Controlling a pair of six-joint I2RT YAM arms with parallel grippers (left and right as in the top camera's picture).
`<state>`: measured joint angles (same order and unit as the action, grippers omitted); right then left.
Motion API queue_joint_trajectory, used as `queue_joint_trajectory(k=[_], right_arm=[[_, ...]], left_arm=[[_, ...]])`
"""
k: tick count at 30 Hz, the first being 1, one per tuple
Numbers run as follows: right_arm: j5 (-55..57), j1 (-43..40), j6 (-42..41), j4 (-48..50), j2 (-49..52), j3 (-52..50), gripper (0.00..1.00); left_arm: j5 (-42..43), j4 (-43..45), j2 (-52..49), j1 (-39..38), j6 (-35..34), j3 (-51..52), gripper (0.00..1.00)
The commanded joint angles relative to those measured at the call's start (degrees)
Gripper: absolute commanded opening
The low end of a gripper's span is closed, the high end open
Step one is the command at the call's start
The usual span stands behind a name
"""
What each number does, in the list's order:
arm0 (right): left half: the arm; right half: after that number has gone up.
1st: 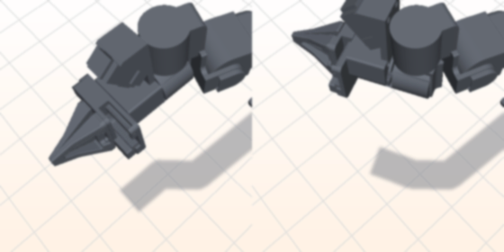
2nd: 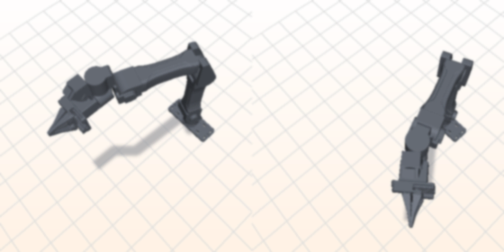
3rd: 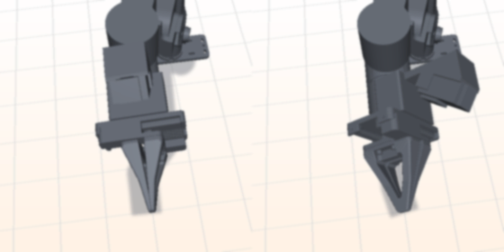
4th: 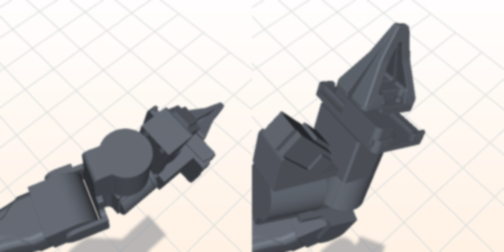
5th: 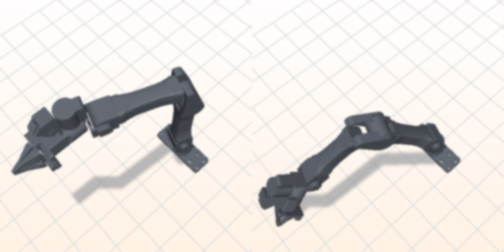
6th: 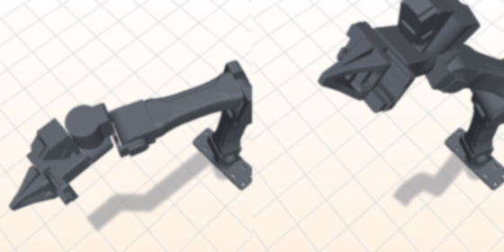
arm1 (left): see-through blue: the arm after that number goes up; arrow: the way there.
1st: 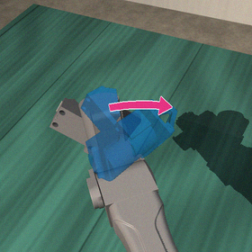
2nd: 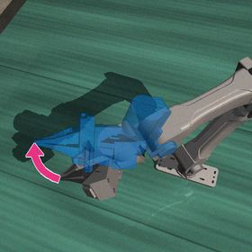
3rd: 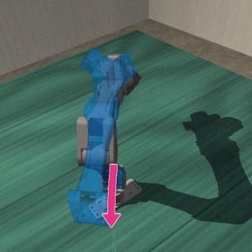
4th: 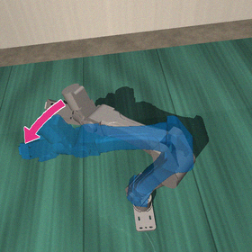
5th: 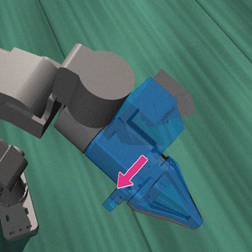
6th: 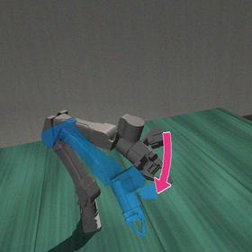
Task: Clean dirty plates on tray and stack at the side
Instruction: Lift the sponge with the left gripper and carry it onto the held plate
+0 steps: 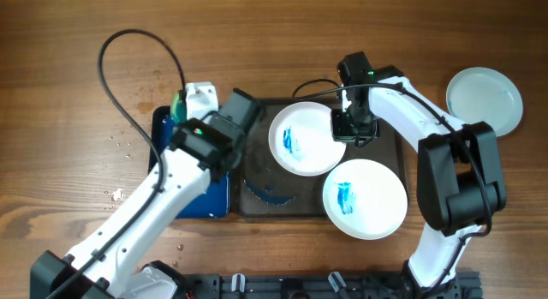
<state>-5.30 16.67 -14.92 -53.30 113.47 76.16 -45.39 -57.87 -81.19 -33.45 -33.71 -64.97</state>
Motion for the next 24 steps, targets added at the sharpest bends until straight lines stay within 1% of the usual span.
queue_joint_trajectory(k=[1, 4, 11, 14, 16, 19, 21, 24], right_arm=[[0.8, -0.1, 0.3, -0.2, -0.7, -0.8, 0.04], [0.8, -0.1, 0.3, -0.1, -0.7, -0.8, 0.04], [0.7, -0.1, 0.3, -0.1, -0.7, -0.8, 0.04], [-1.7, -0.1, 3.1, 0.1, -0.7, -0.8, 0.04], [-3.6, -0.1, 4.5, 0.5, -0.7, -0.8, 0.05], [-4.2, 0.5, 5.4, 1.0, -0.7, -0.8, 0.05], [-6.3, 1.6, 7.5, 1.7, -0.7, -0.8, 0.05], [-6.4, 4.1, 7.6, 3.0, -0.7, -0.8, 0.05]], left_arm=[[-13.0, -0.2, 0.9, -1.0, -3.0, -0.4, 0.04], [-14.7, -0.5, 0.9, -1.0, -3.0, -0.4, 0.04], [-15.2, -0.5, 0.9, -1.0, -3.0, -0.4, 0.04], [-14.1, -0.4, 0.9, -1.0, -3.3, -0.4, 0.04], [-10.4, -0.4, 0.9, -1.0, -3.3, -0.4, 0.04], [-0.5, 0.2, 0.9, -0.5, -3.9, -0.4, 0.04], [5.3, 0.3, 0.9, 0.6, -4.3, -0.4, 0.04], [12.0, 0.8, 0.9, 3.1, -4.3, -0.4, 0.04]])
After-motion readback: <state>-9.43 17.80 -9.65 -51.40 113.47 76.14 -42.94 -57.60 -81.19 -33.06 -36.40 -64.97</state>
